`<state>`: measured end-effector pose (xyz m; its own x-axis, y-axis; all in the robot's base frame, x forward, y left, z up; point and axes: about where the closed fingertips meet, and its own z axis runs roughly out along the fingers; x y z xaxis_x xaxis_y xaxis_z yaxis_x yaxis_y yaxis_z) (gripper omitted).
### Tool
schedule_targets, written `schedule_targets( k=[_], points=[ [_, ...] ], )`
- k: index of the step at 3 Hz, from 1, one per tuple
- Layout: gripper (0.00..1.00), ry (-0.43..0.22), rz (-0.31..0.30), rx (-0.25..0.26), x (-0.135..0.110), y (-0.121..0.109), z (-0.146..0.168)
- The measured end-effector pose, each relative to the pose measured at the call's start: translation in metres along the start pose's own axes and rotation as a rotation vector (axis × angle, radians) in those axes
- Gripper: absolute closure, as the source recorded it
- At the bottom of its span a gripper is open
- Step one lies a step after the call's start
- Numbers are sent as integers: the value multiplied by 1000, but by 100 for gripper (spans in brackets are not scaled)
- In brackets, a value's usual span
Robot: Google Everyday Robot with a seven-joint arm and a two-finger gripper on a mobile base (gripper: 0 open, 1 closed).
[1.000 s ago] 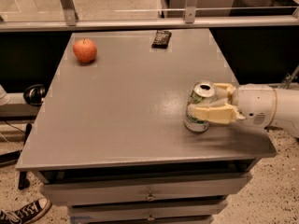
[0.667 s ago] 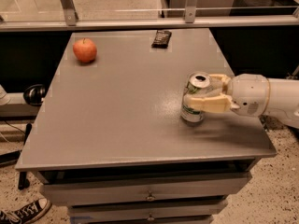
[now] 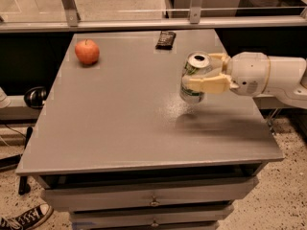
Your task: Move 7up can near apple
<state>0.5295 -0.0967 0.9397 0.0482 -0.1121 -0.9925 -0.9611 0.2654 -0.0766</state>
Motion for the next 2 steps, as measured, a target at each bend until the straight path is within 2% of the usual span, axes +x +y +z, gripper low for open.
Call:
schedule_targets(
  k=[1, 2],
  points=[
    [100, -31, -14, 21, -4, -2, 4],
    [100, -83, -30, 30, -9, -28, 36]
  ],
)
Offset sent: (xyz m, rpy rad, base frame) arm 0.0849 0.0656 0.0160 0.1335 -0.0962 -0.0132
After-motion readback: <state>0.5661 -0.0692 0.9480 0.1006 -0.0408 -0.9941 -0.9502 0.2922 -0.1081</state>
